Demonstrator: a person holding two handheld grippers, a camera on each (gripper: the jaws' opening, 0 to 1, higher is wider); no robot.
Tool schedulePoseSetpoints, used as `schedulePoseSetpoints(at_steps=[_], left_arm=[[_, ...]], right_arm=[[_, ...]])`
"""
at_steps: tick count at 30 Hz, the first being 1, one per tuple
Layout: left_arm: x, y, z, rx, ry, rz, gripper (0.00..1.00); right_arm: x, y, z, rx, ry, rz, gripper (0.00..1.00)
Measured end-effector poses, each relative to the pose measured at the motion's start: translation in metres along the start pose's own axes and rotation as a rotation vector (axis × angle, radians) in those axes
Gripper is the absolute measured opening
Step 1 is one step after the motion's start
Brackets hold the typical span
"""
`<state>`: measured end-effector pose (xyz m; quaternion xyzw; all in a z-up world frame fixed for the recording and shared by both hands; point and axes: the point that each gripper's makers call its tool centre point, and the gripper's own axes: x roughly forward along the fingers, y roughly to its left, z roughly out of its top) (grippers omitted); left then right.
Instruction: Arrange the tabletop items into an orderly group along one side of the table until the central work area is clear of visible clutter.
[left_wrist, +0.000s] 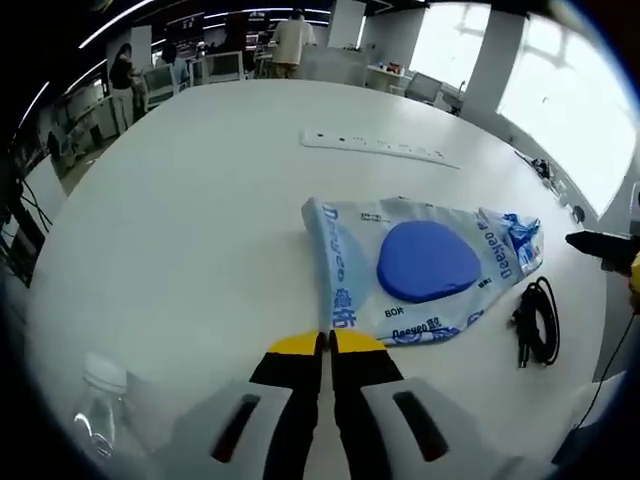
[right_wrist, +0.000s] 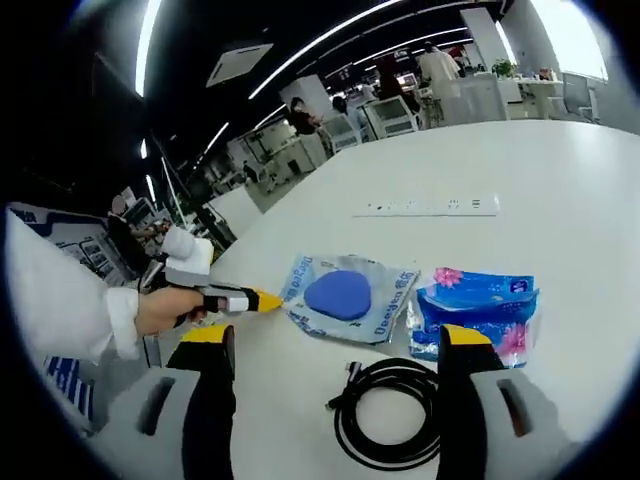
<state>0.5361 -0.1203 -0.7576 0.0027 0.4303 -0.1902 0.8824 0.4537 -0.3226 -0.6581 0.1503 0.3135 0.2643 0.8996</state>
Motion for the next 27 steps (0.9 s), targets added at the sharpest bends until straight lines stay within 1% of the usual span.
schedulePoseSetpoints(at_steps=[5, 11, 14, 17, 18, 19, 20, 21, 23, 24, 25, 26, 27], left_arm=[[-0.001, -0.002, 0.000, 0.041, 0.009, 0.009, 0.00], [0.001, 0.002, 0.000, 0.024, 0.005, -0.005, 0.01], [0.004, 0.005, 0.000, 0.038, 0.005, -0.008, 0.02], [0.004, 0.005, 0.000, 0.069, 0.001, -0.005, 0.02], [0.000, 0.000, 0.000, 0.069, -0.004, -0.004, 0.02], [-0.003, -0.001, 0.000, 0.055, -0.017, 0.004, 0.03], [-0.004, 0.000, 0.000, 0.048, -0.020, 0.009, 0.07], [-0.007, 0.003, 0.001, 0.006, -0.040, 0.039, 0.12], [-0.013, 0.007, 0.007, -0.037, -0.088, 0.043, 0.20], [-0.017, 0.004, 0.010, -0.035, -0.101, 0.034, 0.23], [-0.023, 0.000, 0.015, -0.013, -0.119, 0.020, 0.24], [-0.022, 0.005, 0.018, -0.001, -0.130, 0.012, 0.27], [-0.026, 0.005, 0.025, 0.010, -0.153, 0.001, 0.30]], right_arm=[[-0.021, -0.001, -0.013, -0.016, 0.023, -0.025, 0.95], [-0.047, -0.001, -0.015, 0.000, -0.003, -0.045, 0.99], [-0.061, 0.000, -0.018, 0.035, -0.028, -0.059, 0.99], [-0.071, -0.001, -0.022, 0.046, -0.036, -0.070, 0.99], [-0.073, -0.002, -0.023, 0.047, -0.039, -0.069, 0.99], [-0.075, -0.002, -0.023, 0.048, -0.042, -0.066, 0.98], [-0.077, -0.003, -0.025, 0.053, -0.045, -0.063, 0.96], [-0.078, -0.004, -0.026, 0.065, -0.049, -0.060, 0.96], [-0.082, -0.004, -0.027, 0.076, -0.056, -0.053, 0.95], [-0.084, -0.003, -0.028, 0.075, -0.060, -0.054, 0.95], [-0.086, -0.003, -0.028, 0.075, -0.067, -0.053, 0.95], [-0.087, -0.003, -0.029, 0.077, -0.071, -0.052, 0.96], [-0.089, -0.003, -0.029, 0.084, -0.074, -0.054, 0.96]])
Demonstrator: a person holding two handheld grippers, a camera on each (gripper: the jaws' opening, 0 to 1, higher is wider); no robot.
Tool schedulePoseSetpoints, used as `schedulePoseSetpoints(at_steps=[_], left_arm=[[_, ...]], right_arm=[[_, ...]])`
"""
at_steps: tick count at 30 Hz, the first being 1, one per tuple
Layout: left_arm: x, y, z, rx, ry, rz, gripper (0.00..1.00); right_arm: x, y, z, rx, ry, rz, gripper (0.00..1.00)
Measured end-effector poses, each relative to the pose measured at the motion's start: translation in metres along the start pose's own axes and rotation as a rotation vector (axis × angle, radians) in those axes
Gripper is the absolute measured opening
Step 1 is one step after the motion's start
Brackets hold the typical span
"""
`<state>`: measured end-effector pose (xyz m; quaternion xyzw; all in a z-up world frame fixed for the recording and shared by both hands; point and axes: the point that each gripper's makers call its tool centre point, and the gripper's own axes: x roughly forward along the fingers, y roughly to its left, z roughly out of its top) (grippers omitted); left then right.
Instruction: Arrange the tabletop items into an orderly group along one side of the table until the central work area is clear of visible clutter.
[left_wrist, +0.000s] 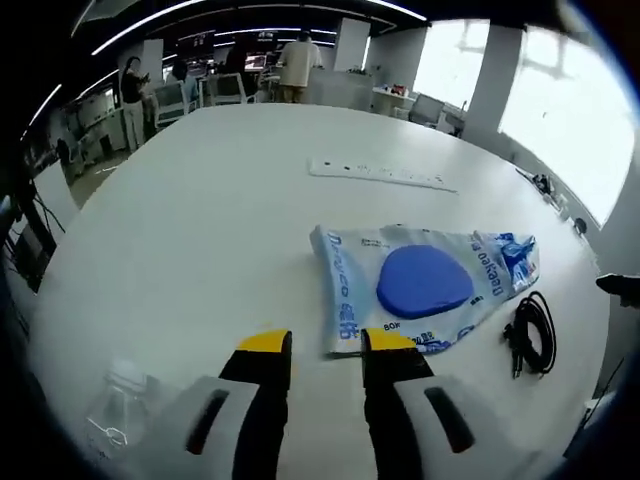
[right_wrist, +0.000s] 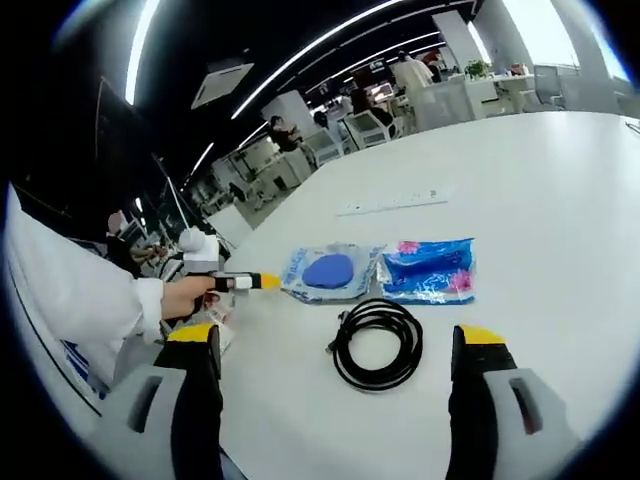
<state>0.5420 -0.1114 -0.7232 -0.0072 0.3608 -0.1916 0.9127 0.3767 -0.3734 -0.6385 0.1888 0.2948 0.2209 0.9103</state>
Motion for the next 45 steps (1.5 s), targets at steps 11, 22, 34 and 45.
schedulePoseSetpoints(at_steps=[11, 22, 34, 45], left_arm=[[-0.059, 0.000, 0.016, -0.057, -0.096, -0.009, 0.87], [-0.114, -0.007, 0.008, -0.041, -0.136, -0.025, 1.00], [-0.141, 0.020, -0.010, -0.076, -0.137, 0.037, 0.99], [-0.141, 0.020, -0.018, -0.085, -0.119, 0.043, 0.96]], right_arm=[[-0.016, -0.021, -0.004, 0.055, -0.011, -0.030, 0.94], [-0.034, -0.041, -0.015, 0.108, -0.006, -0.078, 0.92], [-0.035, -0.051, -0.033, 0.142, 0.030, -0.105, 0.90], [-0.036, -0.058, -0.038, 0.162, 0.034, -0.123, 0.87]])
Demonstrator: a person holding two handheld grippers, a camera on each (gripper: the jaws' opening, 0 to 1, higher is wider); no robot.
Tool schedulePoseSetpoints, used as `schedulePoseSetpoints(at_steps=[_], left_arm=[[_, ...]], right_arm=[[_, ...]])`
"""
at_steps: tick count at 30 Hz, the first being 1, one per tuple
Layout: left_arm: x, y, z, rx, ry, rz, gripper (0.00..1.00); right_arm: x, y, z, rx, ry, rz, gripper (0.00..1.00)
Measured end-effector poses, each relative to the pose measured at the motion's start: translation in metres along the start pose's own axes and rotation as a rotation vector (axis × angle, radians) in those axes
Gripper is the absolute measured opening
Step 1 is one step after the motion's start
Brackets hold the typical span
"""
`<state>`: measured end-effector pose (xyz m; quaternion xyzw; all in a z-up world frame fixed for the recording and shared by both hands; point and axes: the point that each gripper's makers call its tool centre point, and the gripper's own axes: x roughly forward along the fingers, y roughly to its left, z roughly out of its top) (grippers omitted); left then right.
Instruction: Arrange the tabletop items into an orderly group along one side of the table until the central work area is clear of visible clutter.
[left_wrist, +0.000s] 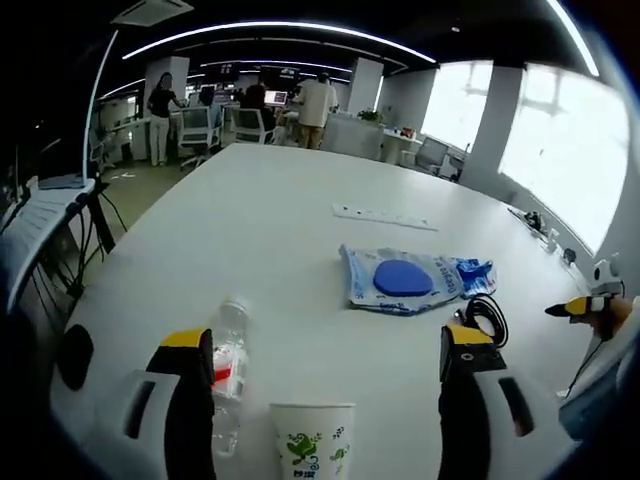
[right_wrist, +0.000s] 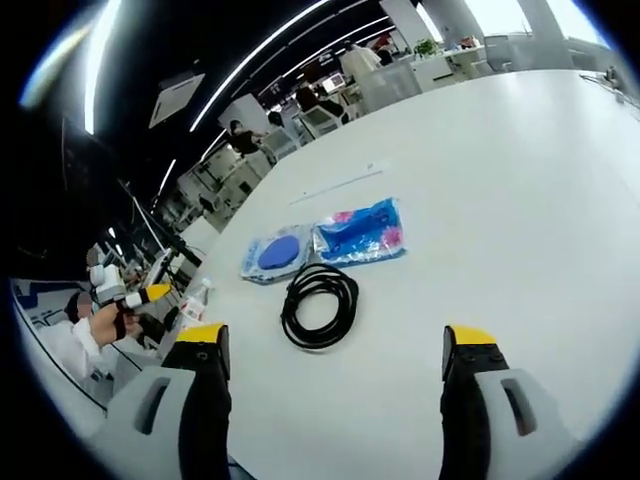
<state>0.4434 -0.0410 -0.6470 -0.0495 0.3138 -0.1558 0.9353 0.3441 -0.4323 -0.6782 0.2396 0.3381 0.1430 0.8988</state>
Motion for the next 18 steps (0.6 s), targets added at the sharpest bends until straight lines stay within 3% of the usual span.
schedulePoseSetpoints(at_steps=[5, 8, 18], left_arm=[[-0.001, -0.007, -0.012, 0.044, 0.046, -0.012, 0.94], [-0.002, -0.007, -0.027, 0.072, 0.102, -0.010, 0.89], [-0.009, 0.004, -0.058, 0.059, 0.201, 0.022, 0.80]], right_arm=[[-0.002, -0.001, -0.004, 0.010, 0.005, -0.004, 0.86], [-0.002, -0.002, -0.005, 0.018, 0.003, -0.006, 0.86], [-0.001, -0.001, -0.008, 0.011, 0.015, -0.004, 0.85]])
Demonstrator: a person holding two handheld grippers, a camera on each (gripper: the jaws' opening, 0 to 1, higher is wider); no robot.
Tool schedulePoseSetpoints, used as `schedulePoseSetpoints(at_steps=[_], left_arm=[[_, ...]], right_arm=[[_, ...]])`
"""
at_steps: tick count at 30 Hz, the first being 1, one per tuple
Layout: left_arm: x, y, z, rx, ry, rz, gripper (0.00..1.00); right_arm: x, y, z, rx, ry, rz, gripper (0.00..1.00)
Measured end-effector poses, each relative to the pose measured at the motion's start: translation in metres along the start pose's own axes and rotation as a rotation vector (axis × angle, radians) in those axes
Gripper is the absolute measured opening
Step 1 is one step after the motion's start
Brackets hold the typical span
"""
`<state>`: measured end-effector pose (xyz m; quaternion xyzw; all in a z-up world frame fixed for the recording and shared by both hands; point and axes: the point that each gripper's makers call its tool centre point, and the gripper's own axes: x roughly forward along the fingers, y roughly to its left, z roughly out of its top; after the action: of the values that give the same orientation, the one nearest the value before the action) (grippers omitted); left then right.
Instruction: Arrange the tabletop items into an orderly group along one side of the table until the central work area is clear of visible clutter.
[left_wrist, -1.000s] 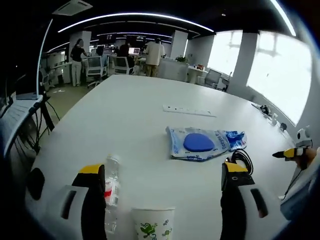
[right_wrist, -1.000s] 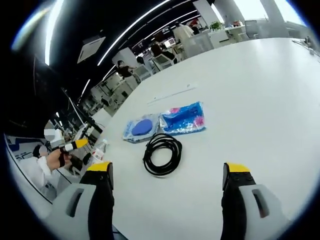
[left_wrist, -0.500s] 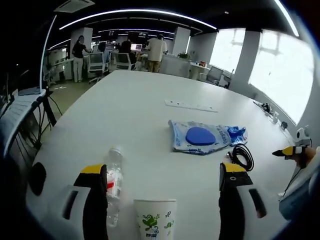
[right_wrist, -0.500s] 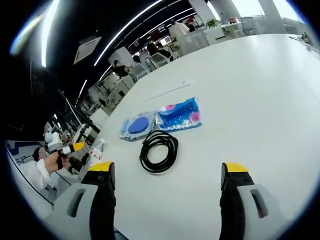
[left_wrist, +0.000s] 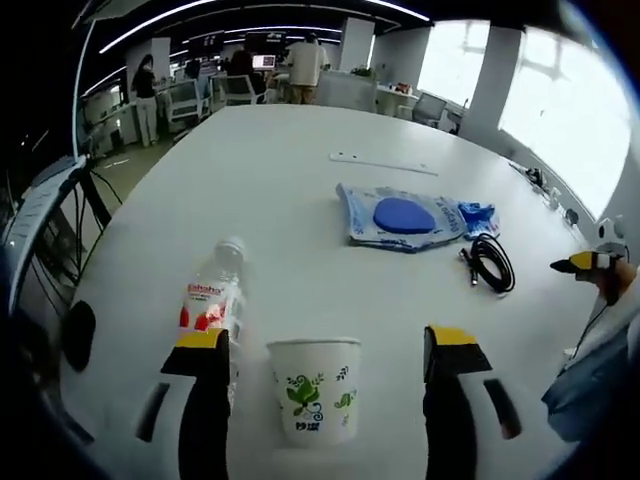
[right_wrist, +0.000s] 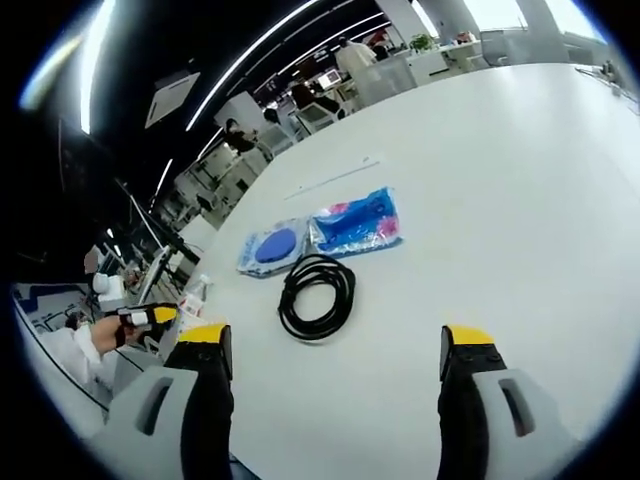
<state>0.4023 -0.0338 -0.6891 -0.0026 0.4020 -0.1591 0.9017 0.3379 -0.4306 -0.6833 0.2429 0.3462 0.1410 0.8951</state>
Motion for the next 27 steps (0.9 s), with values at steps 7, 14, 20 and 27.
schedulePoseSetpoints(at_steps=[7, 14, 20, 27], left_arm=[[0.005, 0.001, -0.025, -0.035, 0.081, 0.002, 0.70], [0.010, -0.001, -0.039, -0.030, 0.127, 0.005, 0.67], [0.015, 0.003, -0.044, -0.036, 0.154, 0.022, 0.61], [0.019, 0.008, -0.060, -0.065, 0.211, 0.049, 0.46]], right_arm=[[0.000, 0.000, -0.003, 0.003, 0.010, -0.005, 0.84], [0.002, 0.004, -0.004, -0.005, 0.019, 0.001, 0.83], [0.004, 0.005, -0.005, -0.009, 0.029, 0.003, 0.83], [0.004, 0.006, -0.007, -0.007, 0.035, 0.002, 0.82]])
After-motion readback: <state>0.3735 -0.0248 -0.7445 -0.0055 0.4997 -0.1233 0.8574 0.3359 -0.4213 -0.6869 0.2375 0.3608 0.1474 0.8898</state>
